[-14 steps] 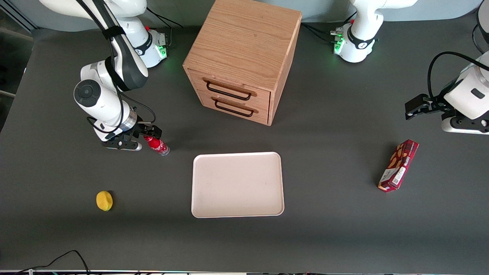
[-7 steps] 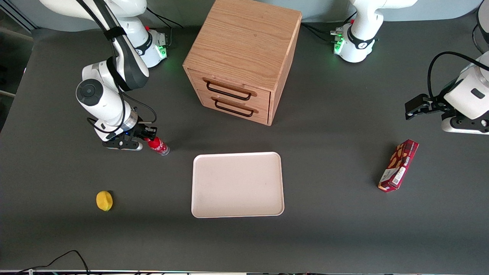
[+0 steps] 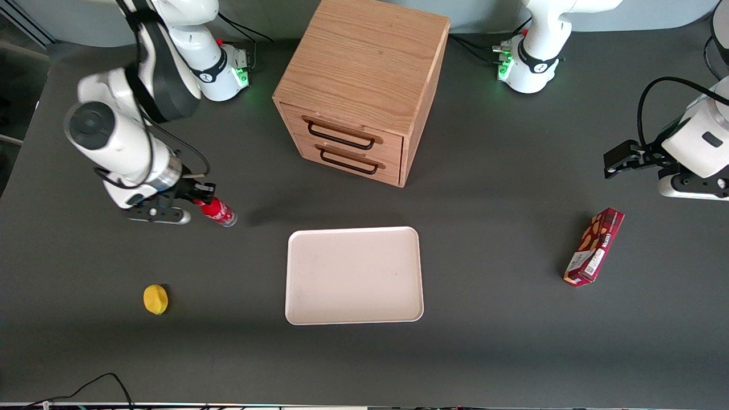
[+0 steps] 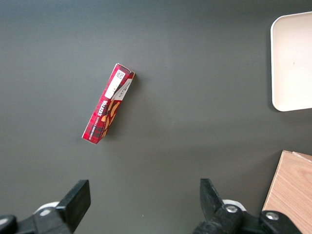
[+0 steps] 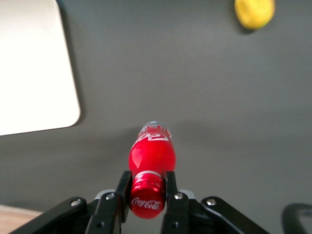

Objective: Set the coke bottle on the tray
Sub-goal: 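Carry the bottle with the right gripper over to the cream tray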

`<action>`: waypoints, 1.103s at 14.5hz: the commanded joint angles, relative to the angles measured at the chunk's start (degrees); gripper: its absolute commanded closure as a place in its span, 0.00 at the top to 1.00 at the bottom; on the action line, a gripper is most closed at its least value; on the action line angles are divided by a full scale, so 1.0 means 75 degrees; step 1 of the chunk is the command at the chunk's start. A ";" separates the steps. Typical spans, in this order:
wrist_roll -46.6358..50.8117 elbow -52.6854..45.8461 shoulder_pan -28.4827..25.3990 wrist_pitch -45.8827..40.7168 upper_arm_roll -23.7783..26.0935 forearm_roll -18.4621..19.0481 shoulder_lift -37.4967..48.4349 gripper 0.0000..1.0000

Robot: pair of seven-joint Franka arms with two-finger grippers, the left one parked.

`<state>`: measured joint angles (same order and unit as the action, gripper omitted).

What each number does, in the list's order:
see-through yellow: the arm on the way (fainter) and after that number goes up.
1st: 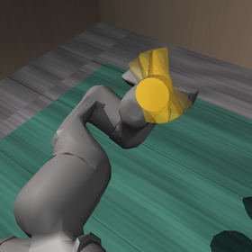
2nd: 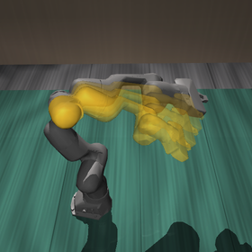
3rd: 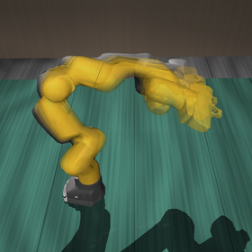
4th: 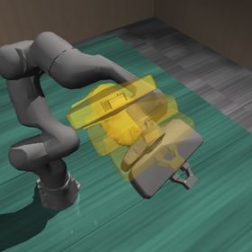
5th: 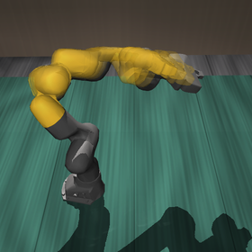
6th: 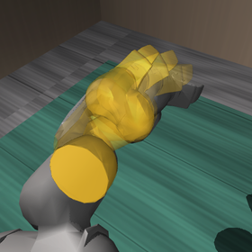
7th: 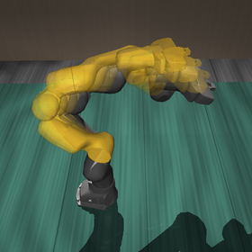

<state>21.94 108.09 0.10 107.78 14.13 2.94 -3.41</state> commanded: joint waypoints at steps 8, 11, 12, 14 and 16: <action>0.2238 -0.7248 -0.0586 -0.3754 0.0635 0.0123 -0.4193 0.00; 0.3470 -0.7685 -0.0986 -0.2633 0.0682 0.0461 -0.5063 0.00; 0.3798 -0.7685 -0.1067 -0.2141 0.0787 0.0661 -0.5320 0.00; 0.4361 -0.7685 -0.1162 -0.1249 0.0881 0.0919 -0.5766 0.00; 0.4795 -0.7685 -0.1337 -0.0604 0.0882 0.1212 -0.6176 0.00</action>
<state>53.47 54.57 -8.71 100.74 20.03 9.51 -45.87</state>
